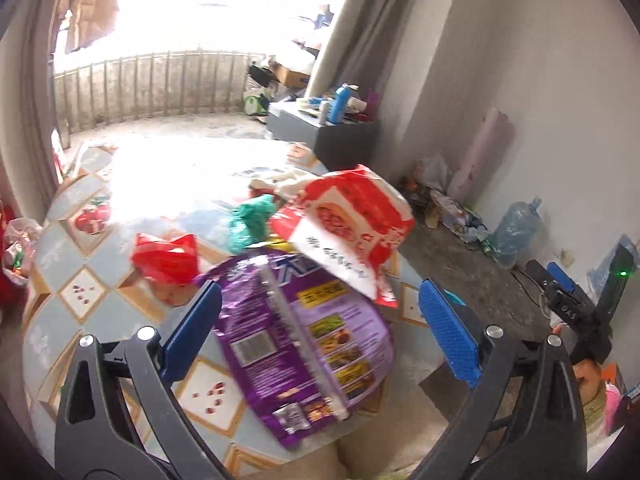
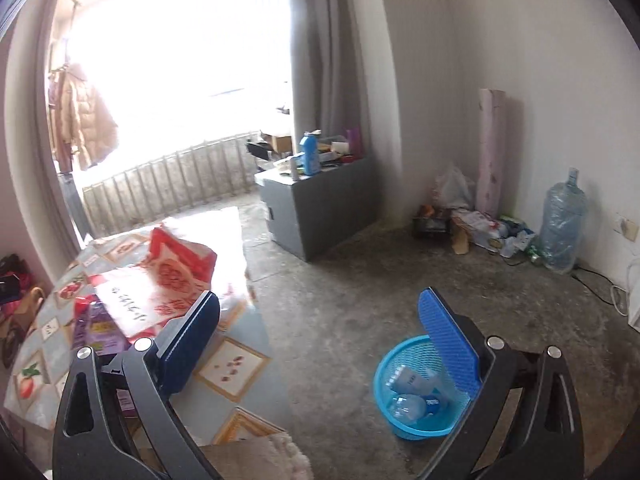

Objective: Collect trash
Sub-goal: 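Move both tools back toward the purple snack bag on the table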

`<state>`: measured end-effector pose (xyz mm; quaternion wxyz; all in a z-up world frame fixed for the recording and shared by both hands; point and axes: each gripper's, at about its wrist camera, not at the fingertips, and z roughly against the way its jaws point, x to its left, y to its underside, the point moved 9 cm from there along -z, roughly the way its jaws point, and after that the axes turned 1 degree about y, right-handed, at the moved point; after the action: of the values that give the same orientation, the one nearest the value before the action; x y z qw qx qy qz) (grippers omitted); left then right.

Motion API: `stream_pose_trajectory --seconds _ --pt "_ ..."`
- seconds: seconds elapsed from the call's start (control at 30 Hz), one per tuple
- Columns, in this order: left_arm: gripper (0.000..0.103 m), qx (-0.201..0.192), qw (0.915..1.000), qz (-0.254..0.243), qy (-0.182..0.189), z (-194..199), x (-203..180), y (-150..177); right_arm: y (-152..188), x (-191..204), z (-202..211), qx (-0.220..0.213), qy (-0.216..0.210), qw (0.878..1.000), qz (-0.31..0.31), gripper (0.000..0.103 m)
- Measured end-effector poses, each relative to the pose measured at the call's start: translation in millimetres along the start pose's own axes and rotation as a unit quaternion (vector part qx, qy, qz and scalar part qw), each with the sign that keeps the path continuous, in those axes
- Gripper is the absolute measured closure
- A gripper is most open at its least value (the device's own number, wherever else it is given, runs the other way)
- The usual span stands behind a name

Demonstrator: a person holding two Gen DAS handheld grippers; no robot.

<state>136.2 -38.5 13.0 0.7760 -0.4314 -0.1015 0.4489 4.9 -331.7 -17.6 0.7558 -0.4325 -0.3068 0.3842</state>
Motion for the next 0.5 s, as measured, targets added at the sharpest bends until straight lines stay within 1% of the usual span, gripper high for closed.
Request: stream_pose_trajectory --seconds 0.07,0.13,0.23,0.33,0.4,0.43,0.47,0.5 --pt "0.009 -0.004 0.9994 0.006 -0.034 12 25 5 0 27 0 0.005 -0.035 0.999 0.008 0.006" --pt "0.009 0.0 0.9986 0.023 -0.049 20 46 12 3 53 -3 0.019 -0.074 0.997 0.012 0.006" --pt "0.009 0.006 0.9969 0.048 -0.061 25 70 23 11 83 -5 0.049 -0.126 0.991 0.004 0.006" --pt "0.009 0.008 0.9961 0.06 -0.065 23 81 31 20 106 -5 0.073 -0.157 0.985 0.003 0.007" --pt "0.009 0.008 0.996 0.065 -0.06 19 83 34 29 123 -3 0.089 -0.173 0.981 0.011 0.014" --pt "0.009 0.008 0.9961 0.066 -0.058 19 82 36 33 130 -4 0.098 -0.179 0.979 0.014 0.014" --pt "0.009 0.009 0.9963 0.067 -0.054 15 83 37 37 135 -6 0.106 -0.183 0.977 0.016 0.017" --pt "0.009 0.01 0.9965 0.066 -0.05 10 82 38 42 142 -9 0.117 -0.19 0.975 0.019 0.023"
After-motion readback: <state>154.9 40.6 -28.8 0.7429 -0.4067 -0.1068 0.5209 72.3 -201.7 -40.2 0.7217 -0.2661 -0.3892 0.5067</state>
